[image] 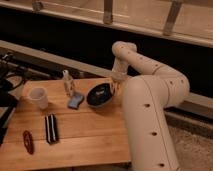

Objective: Drag the ceramic bowl in a circle

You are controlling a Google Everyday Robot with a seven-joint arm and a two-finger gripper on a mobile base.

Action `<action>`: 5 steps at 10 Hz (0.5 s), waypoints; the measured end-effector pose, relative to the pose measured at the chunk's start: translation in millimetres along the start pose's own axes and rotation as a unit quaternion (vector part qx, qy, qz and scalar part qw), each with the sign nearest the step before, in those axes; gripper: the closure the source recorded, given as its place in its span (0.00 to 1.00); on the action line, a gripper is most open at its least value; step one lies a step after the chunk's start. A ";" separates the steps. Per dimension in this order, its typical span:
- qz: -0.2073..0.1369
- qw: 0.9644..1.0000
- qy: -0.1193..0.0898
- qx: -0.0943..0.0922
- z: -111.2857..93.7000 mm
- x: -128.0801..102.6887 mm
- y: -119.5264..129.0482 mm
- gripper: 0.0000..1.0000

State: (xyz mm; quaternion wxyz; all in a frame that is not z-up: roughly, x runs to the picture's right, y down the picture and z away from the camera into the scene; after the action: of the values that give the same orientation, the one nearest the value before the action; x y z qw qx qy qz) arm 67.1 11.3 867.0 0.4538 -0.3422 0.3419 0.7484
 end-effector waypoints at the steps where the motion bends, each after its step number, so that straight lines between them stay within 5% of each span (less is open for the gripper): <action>1: 0.015 1.000 -0.007 -0.010 -5.7 -8.4 -2.5 1.00; 5: 0.094 0.995 -0.020 -0.037 -17.3 -34.1 -42.6 1.00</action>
State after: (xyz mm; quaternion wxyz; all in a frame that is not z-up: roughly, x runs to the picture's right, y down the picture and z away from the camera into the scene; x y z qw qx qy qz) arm 121.6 -3.0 877.3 0.3747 -0.3099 0.3352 0.8070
